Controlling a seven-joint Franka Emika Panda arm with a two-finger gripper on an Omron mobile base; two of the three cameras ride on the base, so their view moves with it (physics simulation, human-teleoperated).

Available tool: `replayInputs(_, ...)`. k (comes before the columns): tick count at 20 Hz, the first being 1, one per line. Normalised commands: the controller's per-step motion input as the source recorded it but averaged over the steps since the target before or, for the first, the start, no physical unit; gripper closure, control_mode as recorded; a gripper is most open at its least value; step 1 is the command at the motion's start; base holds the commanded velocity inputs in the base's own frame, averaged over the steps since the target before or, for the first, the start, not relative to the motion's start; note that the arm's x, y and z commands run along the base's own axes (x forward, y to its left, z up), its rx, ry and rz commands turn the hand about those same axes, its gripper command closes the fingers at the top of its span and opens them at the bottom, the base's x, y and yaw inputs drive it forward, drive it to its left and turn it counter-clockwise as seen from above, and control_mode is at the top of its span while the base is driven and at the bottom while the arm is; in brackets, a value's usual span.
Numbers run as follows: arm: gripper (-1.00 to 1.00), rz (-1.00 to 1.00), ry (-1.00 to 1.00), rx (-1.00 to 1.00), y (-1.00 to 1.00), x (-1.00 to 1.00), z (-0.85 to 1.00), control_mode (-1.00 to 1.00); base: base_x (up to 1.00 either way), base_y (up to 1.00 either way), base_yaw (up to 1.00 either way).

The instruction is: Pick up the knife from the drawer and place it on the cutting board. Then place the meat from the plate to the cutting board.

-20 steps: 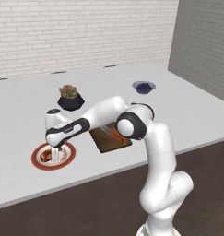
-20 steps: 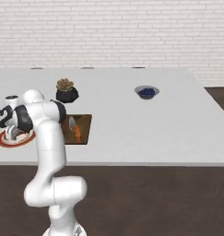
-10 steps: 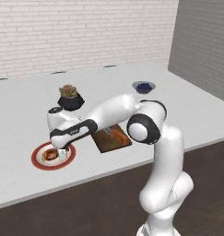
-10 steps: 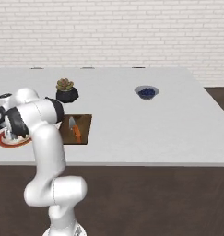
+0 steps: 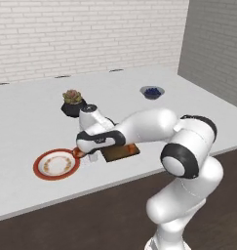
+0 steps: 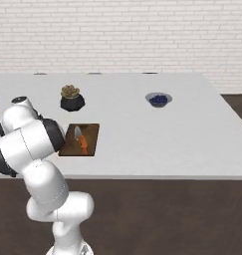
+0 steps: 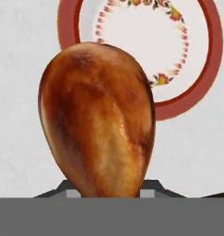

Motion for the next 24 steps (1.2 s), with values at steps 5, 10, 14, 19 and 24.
replayInputs(5, 1.00, -0.41, 0.14, 0.00, -0.98, 0.67, 0.04, -1.00, 0.00, 0.00, 0.00)
replayInputs(10, 1.00, -0.59, 0.17, -0.01, -0.46, 0.66, -0.03, -1.00, 0.00, 0.00, 0.00)
replayInputs(14, 1.00, -0.52, 0.08, -0.06, -0.14, 0.42, -0.04, -1.00, 0.00, 0.00, 0.00)
replayInputs(19, 1.00, -0.38, 0.01, -0.05, 0.00, 0.17, -0.20, -1.00, 0.00, 0.00, 0.00)
replayInputs(24, -1.00, -0.29, 0.00, -0.01, -0.01, 0.01, -0.15, -1.00, 0.00, 0.00, 0.00)
